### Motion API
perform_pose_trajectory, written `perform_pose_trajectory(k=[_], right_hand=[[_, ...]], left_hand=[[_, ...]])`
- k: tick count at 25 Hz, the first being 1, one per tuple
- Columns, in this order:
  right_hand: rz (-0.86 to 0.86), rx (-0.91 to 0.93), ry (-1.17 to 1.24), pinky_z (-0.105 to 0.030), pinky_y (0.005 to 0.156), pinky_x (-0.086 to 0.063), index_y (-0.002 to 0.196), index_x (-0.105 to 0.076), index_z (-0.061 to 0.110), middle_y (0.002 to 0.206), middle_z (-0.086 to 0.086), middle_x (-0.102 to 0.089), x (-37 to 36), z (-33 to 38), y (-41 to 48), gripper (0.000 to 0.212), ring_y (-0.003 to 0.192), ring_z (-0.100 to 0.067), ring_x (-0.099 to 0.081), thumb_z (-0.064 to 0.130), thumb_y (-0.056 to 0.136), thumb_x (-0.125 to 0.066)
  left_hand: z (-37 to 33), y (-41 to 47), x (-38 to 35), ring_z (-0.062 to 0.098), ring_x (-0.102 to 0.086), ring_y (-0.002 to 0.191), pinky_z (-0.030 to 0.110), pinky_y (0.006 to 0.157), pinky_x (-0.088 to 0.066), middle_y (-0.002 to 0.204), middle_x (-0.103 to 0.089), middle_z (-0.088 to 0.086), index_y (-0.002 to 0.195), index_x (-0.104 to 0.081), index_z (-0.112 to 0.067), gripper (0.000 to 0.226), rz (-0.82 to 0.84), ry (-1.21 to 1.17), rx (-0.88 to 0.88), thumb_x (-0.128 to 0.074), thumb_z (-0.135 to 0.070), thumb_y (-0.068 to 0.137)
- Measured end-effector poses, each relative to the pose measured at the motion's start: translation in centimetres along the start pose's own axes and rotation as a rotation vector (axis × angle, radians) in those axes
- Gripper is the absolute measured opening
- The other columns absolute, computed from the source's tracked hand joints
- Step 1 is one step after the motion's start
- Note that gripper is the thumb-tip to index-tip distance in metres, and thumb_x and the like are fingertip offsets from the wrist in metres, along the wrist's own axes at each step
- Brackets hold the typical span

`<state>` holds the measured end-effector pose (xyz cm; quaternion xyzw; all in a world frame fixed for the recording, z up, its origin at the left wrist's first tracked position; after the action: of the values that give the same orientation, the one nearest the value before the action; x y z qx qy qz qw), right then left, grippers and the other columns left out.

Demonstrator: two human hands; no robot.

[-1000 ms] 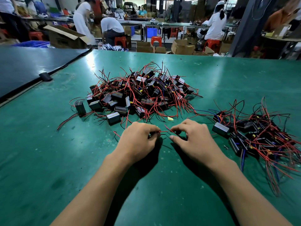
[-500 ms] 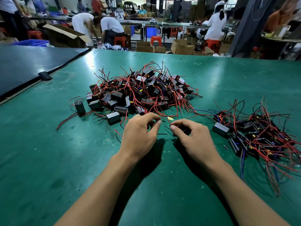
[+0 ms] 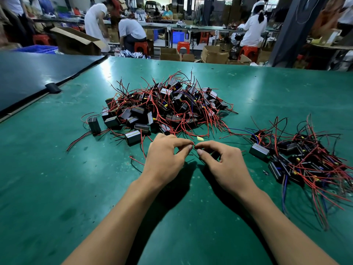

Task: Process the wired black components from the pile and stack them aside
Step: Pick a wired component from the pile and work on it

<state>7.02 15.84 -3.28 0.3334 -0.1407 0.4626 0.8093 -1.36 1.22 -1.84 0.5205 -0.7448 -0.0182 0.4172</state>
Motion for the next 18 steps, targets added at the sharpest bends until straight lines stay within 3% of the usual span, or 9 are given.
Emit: perform_pose_trajectory(k=[6, 12, 18], right_hand=[[-0.014, -0.037, 0.025, -0.017, 0.067, -0.046, 0.094, -0.078, 0.026, 0.075, 0.016, -0.071, -0.05, -0.08, 0.01, 0.011, 0.069, 0.001, -0.061, 0.019, 0.09, -0.072], [-0.014, -0.06, 0.036, -0.022, 0.066, -0.05, 0.094, -0.078, 0.028, 0.076, 0.009, -0.073, 0.2, -0.02, -0.04, 0.011, 0.068, -0.005, -0.064, 0.02, 0.09, -0.071], [-0.001, -0.067, 0.03, -0.017, 0.064, -0.048, 0.094, -0.079, 0.025, 0.075, 0.01, -0.074, 0.34, 0.28, -0.15, 0.01, 0.067, -0.001, -0.064, 0.02, 0.089, -0.072]], left_hand=[[-0.15, -0.13, 0.21, 0.013, -0.049, 0.096, 0.031, 0.086, -0.039, 0.088, -0.067, -0.015, 0.101, -0.077, -0.026, 0.015, 0.0, -0.052, 0.037, -0.069, -0.03, 0.089], [-0.16, -0.15, 0.35, 0.01, -0.049, 0.094, 0.015, 0.079, -0.035, 0.083, -0.062, -0.02, 0.098, -0.077, -0.025, 0.013, -0.011, -0.095, 0.069, -0.069, -0.029, 0.089], [-0.64, -0.25, 0.46, 0.013, -0.05, 0.094, 0.037, 0.089, -0.041, 0.08, -0.065, -0.016, 0.091, -0.078, -0.028, 0.009, -0.007, -0.149, 0.084, -0.073, -0.034, 0.084]])
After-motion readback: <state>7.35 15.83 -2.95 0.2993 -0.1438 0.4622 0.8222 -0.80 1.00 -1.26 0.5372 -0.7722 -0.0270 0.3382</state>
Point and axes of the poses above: each hand's wrist, its own y-axis towards the middle knuckle, its own x-axis out of the back of the hand, z = x × y, the point moved 2 cm from there along y, towards the middle knuckle
